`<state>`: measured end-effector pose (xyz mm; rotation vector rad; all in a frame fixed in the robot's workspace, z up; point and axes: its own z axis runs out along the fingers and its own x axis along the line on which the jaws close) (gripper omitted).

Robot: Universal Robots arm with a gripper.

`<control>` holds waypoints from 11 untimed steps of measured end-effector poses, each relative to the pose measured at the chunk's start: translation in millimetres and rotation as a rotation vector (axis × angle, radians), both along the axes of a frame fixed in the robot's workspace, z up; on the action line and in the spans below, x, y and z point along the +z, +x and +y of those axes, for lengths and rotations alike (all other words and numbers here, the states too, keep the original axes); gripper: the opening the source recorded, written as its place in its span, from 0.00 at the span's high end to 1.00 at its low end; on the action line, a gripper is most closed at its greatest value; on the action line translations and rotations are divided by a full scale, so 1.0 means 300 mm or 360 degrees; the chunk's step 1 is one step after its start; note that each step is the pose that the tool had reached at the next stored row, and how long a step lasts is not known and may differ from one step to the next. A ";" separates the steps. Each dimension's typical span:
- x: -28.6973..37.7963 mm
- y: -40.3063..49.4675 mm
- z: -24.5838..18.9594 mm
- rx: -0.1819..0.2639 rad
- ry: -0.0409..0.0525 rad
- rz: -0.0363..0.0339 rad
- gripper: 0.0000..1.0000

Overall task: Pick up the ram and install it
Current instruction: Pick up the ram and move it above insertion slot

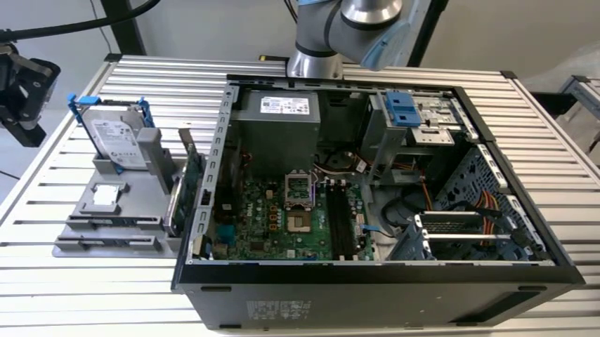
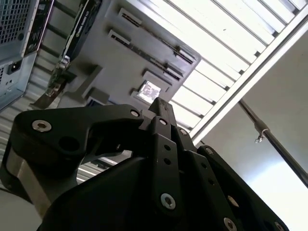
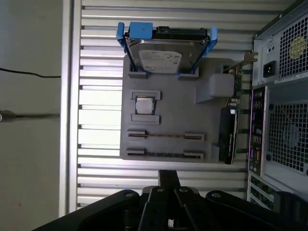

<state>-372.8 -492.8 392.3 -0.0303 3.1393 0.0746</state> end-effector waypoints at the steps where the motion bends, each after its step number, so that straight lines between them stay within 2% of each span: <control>1: 0.000 0.000 0.000 0.0007 0.0000 0.0000 1.00; 11: 0.000 0.000 0.000 0.0072 0.0000 0.0000 1.00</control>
